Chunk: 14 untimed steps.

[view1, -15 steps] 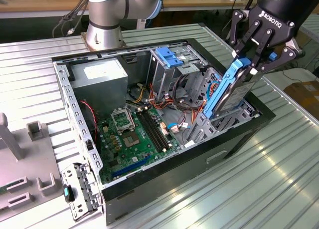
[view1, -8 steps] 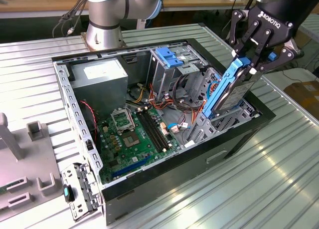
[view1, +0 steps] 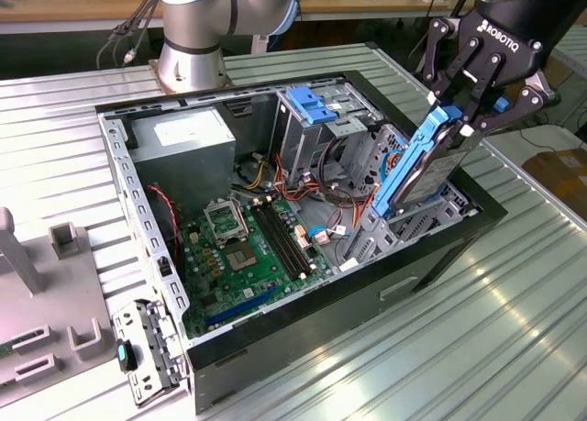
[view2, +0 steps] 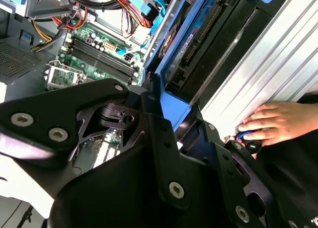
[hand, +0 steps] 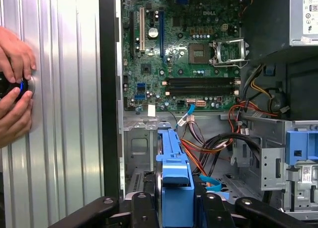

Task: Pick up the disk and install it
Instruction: 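Insert the disk into the insertion slot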

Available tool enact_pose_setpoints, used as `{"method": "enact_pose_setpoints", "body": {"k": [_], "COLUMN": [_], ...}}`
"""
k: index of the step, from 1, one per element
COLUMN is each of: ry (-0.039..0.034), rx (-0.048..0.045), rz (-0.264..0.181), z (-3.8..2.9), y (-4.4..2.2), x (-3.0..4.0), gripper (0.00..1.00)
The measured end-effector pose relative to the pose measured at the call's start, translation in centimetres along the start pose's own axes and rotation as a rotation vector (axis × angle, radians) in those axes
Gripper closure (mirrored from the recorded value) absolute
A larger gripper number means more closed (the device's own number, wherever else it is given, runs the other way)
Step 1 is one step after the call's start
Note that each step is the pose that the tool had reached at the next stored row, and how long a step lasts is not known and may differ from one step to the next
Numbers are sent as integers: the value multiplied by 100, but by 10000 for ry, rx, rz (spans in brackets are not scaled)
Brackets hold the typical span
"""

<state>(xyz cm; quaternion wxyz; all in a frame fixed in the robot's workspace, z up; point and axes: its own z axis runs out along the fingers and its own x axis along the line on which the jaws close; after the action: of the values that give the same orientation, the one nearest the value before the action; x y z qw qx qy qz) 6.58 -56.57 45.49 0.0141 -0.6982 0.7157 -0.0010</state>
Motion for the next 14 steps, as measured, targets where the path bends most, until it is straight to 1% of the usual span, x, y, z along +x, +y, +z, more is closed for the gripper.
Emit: {"method": "enact_pose_setpoints", "body": {"k": [9, 14], "ry": [2, 0], "rx": [-1, -2], "rz": [-5, -9], "z": [6, 42], "y": [-2, -5], "x": [13, 14], "gripper": [63, 63]}}
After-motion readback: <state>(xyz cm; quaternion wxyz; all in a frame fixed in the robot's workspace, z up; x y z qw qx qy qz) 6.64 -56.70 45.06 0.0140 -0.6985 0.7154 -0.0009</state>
